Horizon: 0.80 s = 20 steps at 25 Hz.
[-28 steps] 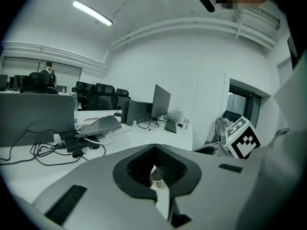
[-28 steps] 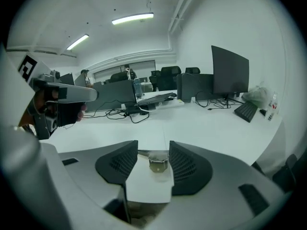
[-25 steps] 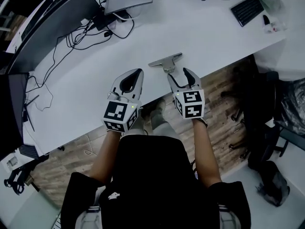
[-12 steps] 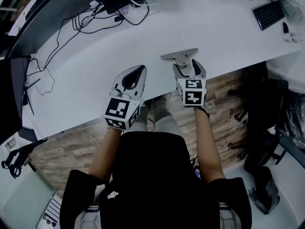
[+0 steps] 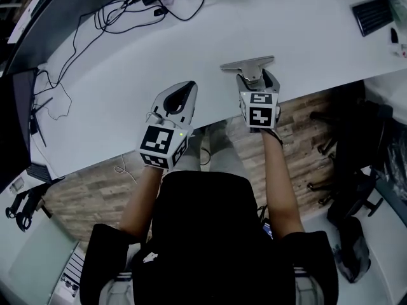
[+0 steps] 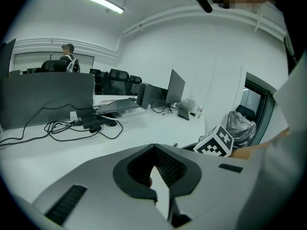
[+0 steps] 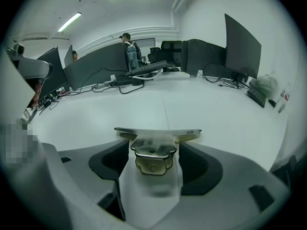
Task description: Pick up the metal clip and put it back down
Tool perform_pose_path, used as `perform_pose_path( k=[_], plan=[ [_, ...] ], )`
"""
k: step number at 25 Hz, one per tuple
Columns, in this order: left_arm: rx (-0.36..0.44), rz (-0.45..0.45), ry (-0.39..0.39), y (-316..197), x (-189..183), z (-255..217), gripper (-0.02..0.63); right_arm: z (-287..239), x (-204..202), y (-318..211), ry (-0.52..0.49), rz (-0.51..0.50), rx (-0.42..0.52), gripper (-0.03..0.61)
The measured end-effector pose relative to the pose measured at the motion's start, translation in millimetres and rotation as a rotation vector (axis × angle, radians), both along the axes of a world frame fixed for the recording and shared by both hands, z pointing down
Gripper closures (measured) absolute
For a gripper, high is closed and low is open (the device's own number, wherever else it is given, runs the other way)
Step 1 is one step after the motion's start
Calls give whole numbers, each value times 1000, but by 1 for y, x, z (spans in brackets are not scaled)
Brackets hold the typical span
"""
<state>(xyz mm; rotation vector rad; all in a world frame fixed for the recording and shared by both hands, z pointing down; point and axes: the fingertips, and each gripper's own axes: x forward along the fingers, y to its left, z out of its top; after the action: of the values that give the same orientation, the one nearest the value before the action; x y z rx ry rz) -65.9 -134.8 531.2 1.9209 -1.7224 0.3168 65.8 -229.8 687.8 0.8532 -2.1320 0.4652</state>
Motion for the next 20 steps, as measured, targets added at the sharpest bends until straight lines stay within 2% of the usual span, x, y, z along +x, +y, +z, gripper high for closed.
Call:
perform_pose_path(
  k=[20],
  plan=[
    [-12,-24,1,1,-7,4,604,14,-6,-2,41,-26,-27,276]
  ],
)
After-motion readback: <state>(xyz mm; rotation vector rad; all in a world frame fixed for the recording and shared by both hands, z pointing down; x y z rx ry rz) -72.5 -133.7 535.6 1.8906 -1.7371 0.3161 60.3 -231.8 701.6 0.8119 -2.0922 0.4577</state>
